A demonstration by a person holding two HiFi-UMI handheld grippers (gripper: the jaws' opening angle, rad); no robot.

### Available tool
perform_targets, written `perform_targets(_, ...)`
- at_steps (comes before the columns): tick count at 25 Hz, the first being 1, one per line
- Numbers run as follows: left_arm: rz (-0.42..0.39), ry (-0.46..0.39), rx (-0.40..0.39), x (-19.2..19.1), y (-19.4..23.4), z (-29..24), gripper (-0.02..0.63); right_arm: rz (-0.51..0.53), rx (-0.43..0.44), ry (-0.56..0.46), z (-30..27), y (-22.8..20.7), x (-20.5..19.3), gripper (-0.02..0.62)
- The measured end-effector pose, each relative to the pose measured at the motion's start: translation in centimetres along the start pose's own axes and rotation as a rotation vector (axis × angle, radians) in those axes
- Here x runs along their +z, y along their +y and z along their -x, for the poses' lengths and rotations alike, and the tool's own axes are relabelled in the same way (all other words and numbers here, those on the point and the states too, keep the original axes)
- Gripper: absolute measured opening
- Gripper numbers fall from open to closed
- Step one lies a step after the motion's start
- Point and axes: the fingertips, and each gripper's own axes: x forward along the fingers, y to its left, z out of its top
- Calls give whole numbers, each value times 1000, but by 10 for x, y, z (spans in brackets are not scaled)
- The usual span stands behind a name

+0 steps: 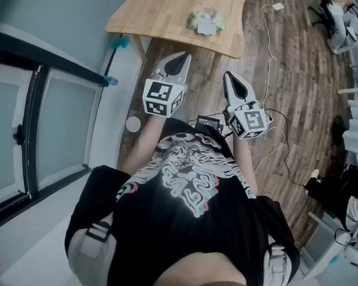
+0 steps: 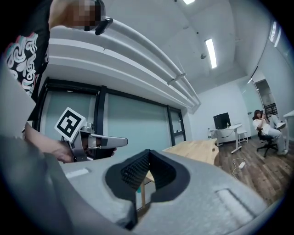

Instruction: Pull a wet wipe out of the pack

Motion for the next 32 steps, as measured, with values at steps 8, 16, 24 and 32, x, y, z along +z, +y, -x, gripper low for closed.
perform_targets(8,5,28,5,-10,7,-12,-8,6,-28,9,-10,-15,-6,-2)
perform_targets(16,-29,3,43,-12,36,-48,-9,28,-86,-3,-36,-51,-7,-2)
perform_targets(24,-37,3,33,1,80,-123,-9,27,-120,11,-94,-107,-3,-2)
perform_targets(32,-30,34,-7,7,121,-193,-8,8,-151,44,-150,-150,-7,-2)
